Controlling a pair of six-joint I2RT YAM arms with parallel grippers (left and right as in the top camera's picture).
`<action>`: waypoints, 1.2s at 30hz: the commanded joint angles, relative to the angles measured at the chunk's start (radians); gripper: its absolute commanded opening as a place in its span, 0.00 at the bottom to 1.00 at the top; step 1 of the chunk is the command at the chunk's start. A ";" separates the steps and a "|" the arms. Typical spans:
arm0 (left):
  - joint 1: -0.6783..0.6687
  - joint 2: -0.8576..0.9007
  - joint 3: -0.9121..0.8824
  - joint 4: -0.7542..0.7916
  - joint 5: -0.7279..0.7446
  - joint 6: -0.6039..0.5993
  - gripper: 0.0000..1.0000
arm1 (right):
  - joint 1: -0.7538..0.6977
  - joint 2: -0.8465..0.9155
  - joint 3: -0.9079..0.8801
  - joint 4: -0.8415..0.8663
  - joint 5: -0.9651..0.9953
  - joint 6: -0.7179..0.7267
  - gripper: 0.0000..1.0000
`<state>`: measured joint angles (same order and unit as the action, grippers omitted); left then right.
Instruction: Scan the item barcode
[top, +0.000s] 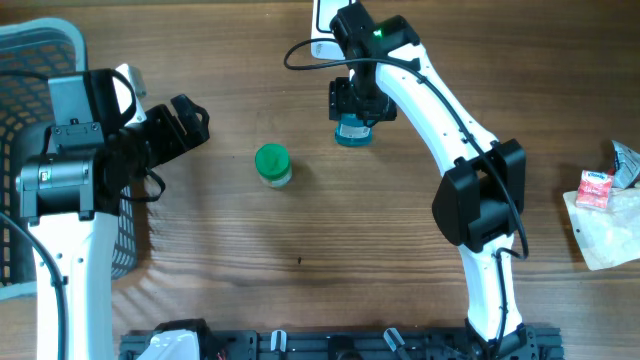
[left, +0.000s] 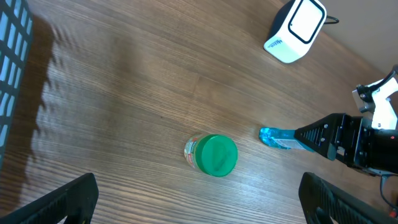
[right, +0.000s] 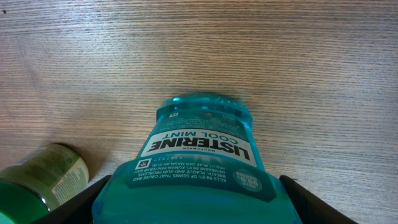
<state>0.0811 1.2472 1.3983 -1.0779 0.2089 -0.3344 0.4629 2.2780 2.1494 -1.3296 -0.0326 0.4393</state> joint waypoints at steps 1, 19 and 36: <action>0.007 -0.003 0.014 0.000 -0.001 0.013 1.00 | -0.006 0.014 0.018 -0.015 -0.008 -0.018 0.64; 0.007 -0.003 0.014 0.000 -0.001 0.013 1.00 | -0.047 -0.149 0.018 -0.183 -0.370 0.088 0.60; 0.007 -0.003 0.015 0.000 -0.001 0.013 1.00 | -0.073 -0.176 0.018 -0.279 -0.805 0.062 0.59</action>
<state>0.0807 1.2472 1.3983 -1.0779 0.2089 -0.3340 0.3901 2.1479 2.1494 -1.6081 -0.7021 0.5076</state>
